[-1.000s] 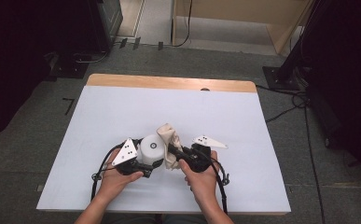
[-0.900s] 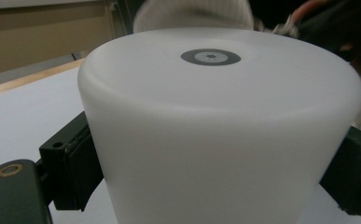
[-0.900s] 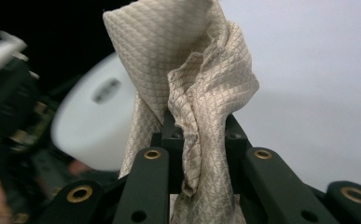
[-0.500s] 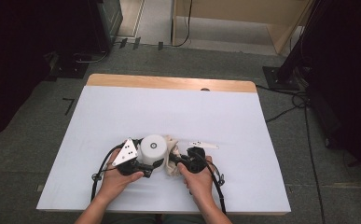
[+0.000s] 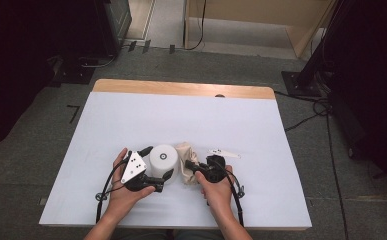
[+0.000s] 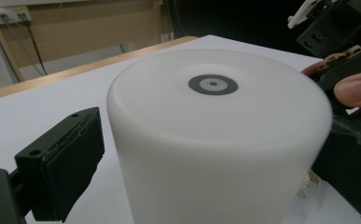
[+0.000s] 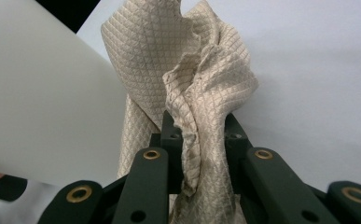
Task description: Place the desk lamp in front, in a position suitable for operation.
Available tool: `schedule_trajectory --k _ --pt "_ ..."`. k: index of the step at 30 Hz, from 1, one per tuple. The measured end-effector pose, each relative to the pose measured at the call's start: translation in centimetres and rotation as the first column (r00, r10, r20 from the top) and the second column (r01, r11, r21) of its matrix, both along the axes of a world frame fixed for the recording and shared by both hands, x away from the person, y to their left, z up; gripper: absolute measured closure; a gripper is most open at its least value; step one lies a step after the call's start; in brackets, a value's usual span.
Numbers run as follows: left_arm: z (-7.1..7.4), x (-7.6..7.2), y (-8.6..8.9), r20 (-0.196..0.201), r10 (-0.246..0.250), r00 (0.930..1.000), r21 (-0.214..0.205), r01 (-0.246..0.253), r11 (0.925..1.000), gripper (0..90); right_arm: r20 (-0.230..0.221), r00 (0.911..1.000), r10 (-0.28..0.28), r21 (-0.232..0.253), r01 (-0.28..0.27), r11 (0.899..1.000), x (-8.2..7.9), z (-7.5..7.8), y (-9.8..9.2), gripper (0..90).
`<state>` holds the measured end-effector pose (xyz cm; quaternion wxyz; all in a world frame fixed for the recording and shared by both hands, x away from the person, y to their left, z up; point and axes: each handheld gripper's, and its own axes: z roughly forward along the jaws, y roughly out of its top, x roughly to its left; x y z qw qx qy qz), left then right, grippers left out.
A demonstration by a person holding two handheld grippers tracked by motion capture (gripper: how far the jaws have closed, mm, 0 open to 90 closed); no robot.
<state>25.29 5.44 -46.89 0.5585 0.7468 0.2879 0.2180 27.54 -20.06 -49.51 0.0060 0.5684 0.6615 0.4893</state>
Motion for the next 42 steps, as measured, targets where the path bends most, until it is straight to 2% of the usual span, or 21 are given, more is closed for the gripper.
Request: schedule_trajectory --k 3,6,8,10,12,13,17,22,24,26,28,29,31,33,35,40,42 --pt "0.2 -0.6 -0.7 0.014 0.034 0.9993 0.024 -0.035 0.9991 0.7 0.004 1.0 -0.005 0.004 0.005 1.0 0.1 0.1 -0.2 77.0" --pt "0.4 -1.0 -1.7 0.017 0.101 0.9947 0.033 -0.102 0.9943 0.7 0.004 1.0 -0.006 0.004 0.006 1.0 0.1 0.1 -0.2 77.1" --pt "0.4 -1.1 -2.2 0.002 0.158 0.9875 0.054 -0.158 0.986 0.8 0.005 1.0 -0.006 0.002 0.006 1.0 0.1 0.1 -0.2 77.1" --pt "0.2 -1.1 -2.5 -0.019 0.186 0.9823 0.06 -0.185 0.9809 1.0 0.007 1.0 -0.007 0.002 0.007 1.0 0.1 0.1 -0.2 77.0" --pt "-0.1 -1.1 -2.6 -0.022 0.202 0.9791 0.079 -0.2 0.9766 6.4 0.007 1.0 -0.007 0.001 0.007 1.0 0.0 0.1 -0.2 77.0" --pt "-0.1 -1.0 -2.5 -0.044 0.198 0.9792 0.061 -0.195 0.9789 7.0 0.007 1.0 -0.006 0.0 0.006 1.0 0.0 0.0 -0.2 77.1" --pt "-0.1 -0.9 -2.3 -0.045 0.18 0.9826 0.064 -0.177 0.9821 8.6 0.008 0.9999 -0.012 -0.003 0.012 1.0 0.0 0.1 -0.3 77.1" --pt "0.0 -0.6 -1.9 -0.046 0.141 0.989 0.063 -0.138 0.9884 8.7 0.009 0.9999 -0.012 0.0 0.012 1.0 0.1 0.1 -0.3 77.1" --pt "0.0 -0.2 -1.7 -0.047 0.105 0.9934 0.067 -0.102 0.9926 8.8 0.011 0.9999 -0.011 0.002 0.011 1.0 0.1 0.2 -0.3 77.1" --pt "0.2 0.4 -1.4 -0.043 0.043 0.9981 0.083 -0.039 0.9958 8.8 0.013 0.9998 -0.013 0.004 0.013 1.0 0.0 0.2 -0.3 77.1" --pt "0.3 0.9 -1.1 -0.049 -0.009 0.9988 0.068 0.012 0.9976 8.9 0.015 0.9998 -0.013 0.005 0.013 1.0 0.0 0.3 -0.4 77.1" --pt "0.4 1.2 -0.9 -0.058 -0.046 0.9973 0.049 0.048 0.9976 8.9 0.016 0.9998 -0.015 0.006 0.015 1.0 0.0 0.3 -0.4 77.1" --pt "0.4 1.7 -0.4 -0.051 -0.107 0.9929 0.017 0.108 0.994 8.9 0.017 0.9997 -0.015 0.009 0.015 1.0 0.0 0.4 -0.4 77.1" --pt "0.3 2.2 -0.1 -0.018 -0.165 0.9861 0.01 0.165 0.9862 8.8 0.018 0.9997 -0.016 0.009 0.015 1.0 0.0 0.5 -0.5 77.1" --pt "0.1 2.5 0.2 0.003 -0.199 0.9799 0.009 0.199 0.9799 8.8 0.02 0.9997 -0.017 0.009 0.017 1.0 0.0 0.6 -0.5 77.1" --pt "-0.5 3.3 0.5 -0.042 -0.251 0.9672 0.003 0.251 0.968 8.8 0.016 0.9997 -0.018 0.012 0.018 1.0 0.0 0.6 -0.6 77.1" --pt "-0.6 3.3 0.4 -0.039 -0.252 0.9669 -0.001 0.252 0.9677 8.9 0.018 0.9997 -0.015 0.012 0.015 1.0 0.0 0.6 -0.5 77.0"
